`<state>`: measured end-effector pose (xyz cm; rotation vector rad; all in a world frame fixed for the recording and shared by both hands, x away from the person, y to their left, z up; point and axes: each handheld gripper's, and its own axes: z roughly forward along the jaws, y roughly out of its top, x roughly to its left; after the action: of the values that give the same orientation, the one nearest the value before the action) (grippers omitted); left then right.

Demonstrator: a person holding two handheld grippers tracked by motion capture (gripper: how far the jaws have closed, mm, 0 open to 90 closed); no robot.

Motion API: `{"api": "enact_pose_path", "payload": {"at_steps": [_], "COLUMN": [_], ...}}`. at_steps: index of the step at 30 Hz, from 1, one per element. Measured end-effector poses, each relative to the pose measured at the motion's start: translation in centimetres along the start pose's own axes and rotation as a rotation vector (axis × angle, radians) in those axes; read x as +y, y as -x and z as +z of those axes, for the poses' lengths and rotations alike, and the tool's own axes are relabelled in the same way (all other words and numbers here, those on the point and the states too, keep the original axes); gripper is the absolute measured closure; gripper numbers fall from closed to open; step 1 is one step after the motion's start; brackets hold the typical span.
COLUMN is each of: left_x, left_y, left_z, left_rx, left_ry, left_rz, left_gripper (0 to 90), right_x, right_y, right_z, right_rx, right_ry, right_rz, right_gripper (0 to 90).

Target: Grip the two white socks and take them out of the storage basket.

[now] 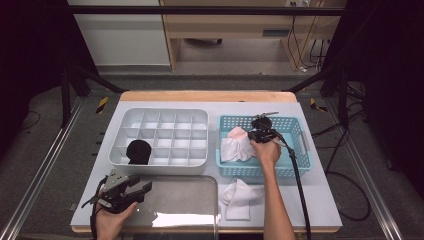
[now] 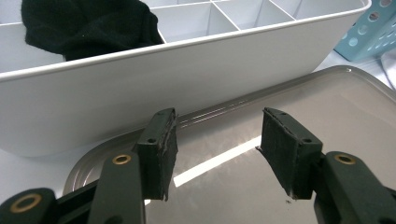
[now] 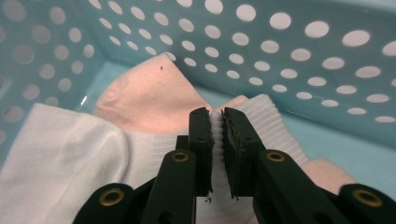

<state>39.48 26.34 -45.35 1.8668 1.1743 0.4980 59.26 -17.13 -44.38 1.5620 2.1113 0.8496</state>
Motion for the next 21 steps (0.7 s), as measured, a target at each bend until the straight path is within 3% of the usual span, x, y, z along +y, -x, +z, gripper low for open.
{"api": "enact_pose_path", "payload": {"at_steps": [13,21], "left_x": [0.0,0.0], "left_y": [0.1,0.2], "left_z": [0.0,0.0], "left_rx": [0.000,-0.001], "left_ry": [-0.001,0.000], "left_rz": [0.004,0.004], "left_gripper": [44.2,44.2], "right_x": [0.4,0.7], "right_y": [0.3,0.1], "right_z": [-3.6,-7.1], "right_rx": [0.016,0.077], "right_ry": [0.190,0.362], "right_rz": [0.007,-0.007], "right_gripper": [83.3,84.3]}}
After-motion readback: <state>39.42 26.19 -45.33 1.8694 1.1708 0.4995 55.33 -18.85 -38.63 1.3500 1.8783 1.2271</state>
